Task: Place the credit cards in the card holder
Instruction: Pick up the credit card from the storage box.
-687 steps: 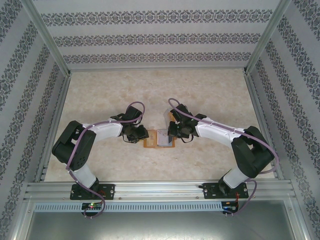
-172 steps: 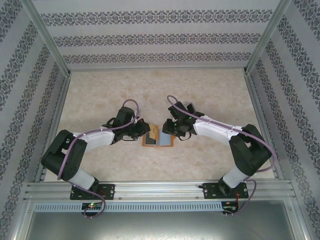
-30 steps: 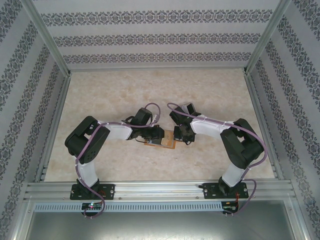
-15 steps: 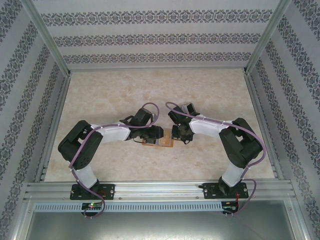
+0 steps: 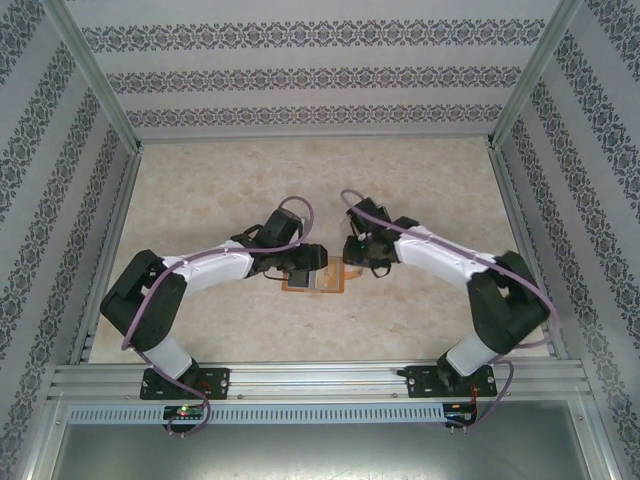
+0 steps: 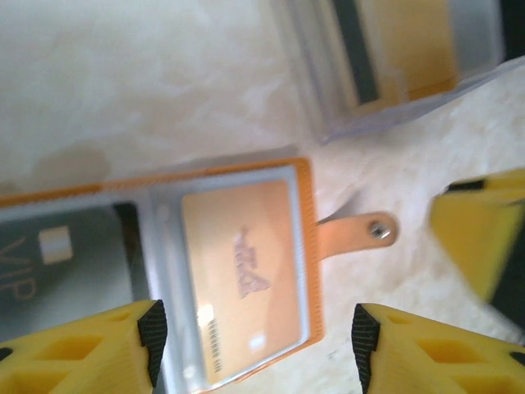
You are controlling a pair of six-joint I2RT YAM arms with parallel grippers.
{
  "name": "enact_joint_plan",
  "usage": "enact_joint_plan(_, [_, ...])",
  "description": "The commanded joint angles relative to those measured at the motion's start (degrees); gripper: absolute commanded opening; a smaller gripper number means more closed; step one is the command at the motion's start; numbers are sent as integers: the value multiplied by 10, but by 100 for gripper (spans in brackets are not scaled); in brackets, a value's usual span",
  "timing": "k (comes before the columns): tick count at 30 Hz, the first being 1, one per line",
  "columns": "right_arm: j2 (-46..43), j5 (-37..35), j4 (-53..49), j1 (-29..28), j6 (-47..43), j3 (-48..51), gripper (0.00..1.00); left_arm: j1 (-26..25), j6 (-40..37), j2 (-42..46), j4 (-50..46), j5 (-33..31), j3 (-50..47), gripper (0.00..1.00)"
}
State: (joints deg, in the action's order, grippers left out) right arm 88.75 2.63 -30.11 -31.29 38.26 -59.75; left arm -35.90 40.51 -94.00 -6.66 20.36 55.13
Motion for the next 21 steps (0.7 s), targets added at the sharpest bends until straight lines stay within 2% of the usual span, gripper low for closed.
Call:
enact_joint_plan(1, [-19,-22,-35,43,-68,-58,35,16,5,0,-36,-9,56,64])
enact_joint_plan(3, [6,-55,-65,56,-92,-94,34,26,19,-30,-42,-1,85,65])
enact_joint_plan(11, [125,-92,-123,76,-157,-208,31,36,58,-159,-50,50,210,67])
enact_joint_plan(16, [169,-79,-133,76,-167,-231,30,35,79,-213,-53,67,260,69])
enact_joint_plan(21, [175,-107,-138,76,-174,-234,30,34,90,-245,-46,75,283,70])
